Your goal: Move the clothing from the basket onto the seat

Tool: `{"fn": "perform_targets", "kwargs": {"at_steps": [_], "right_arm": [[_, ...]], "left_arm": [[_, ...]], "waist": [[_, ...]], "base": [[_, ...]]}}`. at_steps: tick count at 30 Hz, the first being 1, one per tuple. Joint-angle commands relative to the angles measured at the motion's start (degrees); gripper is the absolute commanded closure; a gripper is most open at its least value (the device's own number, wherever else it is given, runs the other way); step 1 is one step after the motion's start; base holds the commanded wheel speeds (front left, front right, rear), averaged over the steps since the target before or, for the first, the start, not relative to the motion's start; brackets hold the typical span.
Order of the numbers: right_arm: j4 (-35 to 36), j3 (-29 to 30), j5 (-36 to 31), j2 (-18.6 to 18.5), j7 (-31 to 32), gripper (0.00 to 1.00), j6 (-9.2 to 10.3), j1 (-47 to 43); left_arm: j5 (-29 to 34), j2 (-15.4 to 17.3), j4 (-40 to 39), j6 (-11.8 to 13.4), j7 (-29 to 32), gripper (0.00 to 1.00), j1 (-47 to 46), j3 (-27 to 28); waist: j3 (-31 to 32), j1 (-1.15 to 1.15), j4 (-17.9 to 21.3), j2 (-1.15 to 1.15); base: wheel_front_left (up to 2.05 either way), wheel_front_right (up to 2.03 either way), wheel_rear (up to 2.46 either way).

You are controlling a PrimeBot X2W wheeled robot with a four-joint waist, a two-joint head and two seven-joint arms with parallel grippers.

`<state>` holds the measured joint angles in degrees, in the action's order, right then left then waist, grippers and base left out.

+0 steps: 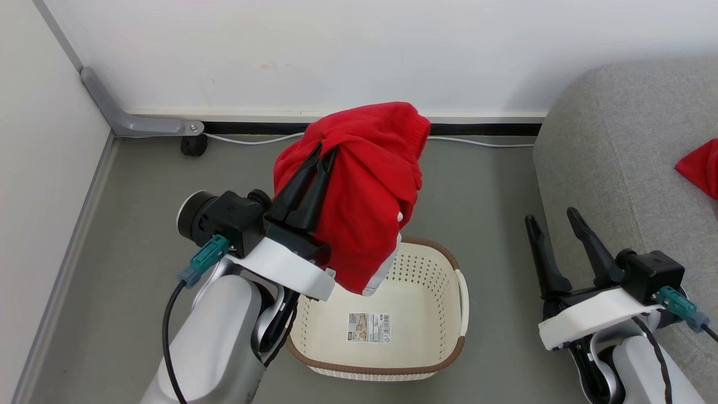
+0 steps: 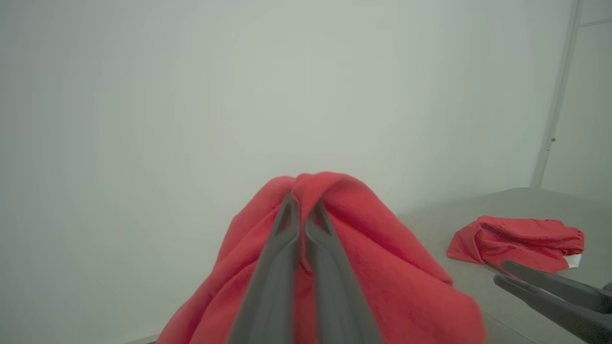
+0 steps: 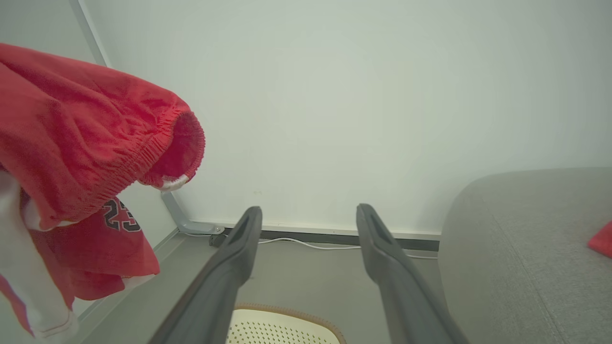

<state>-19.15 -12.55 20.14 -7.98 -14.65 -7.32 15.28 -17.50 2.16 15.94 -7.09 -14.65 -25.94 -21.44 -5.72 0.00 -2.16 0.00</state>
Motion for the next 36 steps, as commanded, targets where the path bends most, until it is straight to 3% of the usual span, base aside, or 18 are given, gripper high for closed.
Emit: {"fn": "perform_targets", "kwargs": {"at_steps": [1,19,24,31,36], "right_arm": [[1.19,-0.63,-0.42,-0.03,-0.35,0.0,-0.17,-0.05],[2.57,-0.44,-0.49,0.55,-0.35,0.0,-0.17,0.32],[9.0,-0.88,0.45,0.98,-0.35,0.0,-0.17,1.73],[20.28,-5.94,2.97,0.05,-0.35,0.0,-0.17,4.37],[26.87,-13.73,6.0,-2.24,-0.35,0.0,-0.17,7.48]], "left_arm": [[-0.21,0.98,-2.63,-0.35,-0.35,1.0,-2.73,1.16],[-1.39,1.83,-7.61,-0.18,-0.14,1.0,-6.68,-2.13],[-1.64,1.8,-7.24,-0.02,-0.17,1.0,-6.46,-2.32],[-1.87,1.67,-6.8,0.02,-0.22,1.0,-6.5,-2.85],[-2.14,1.49,-6.12,0.0,-0.26,1.0,-6.72,-3.64]], "waist": [[-0.02,0.0,-0.04,0.0],[-0.66,0.0,1.32,0.0],[-1.15,0.0,1.77,0.0],[-1.63,0.0,2.01,0.0],[-1.97,0.0,1.95,0.0]], "base": [[0.0,0.0,0.0],[0.0,0.0,0.0],[0.0,0.0,0.0],[0.0,0.0,0.0],[0.0,0.0,0.0]]}}
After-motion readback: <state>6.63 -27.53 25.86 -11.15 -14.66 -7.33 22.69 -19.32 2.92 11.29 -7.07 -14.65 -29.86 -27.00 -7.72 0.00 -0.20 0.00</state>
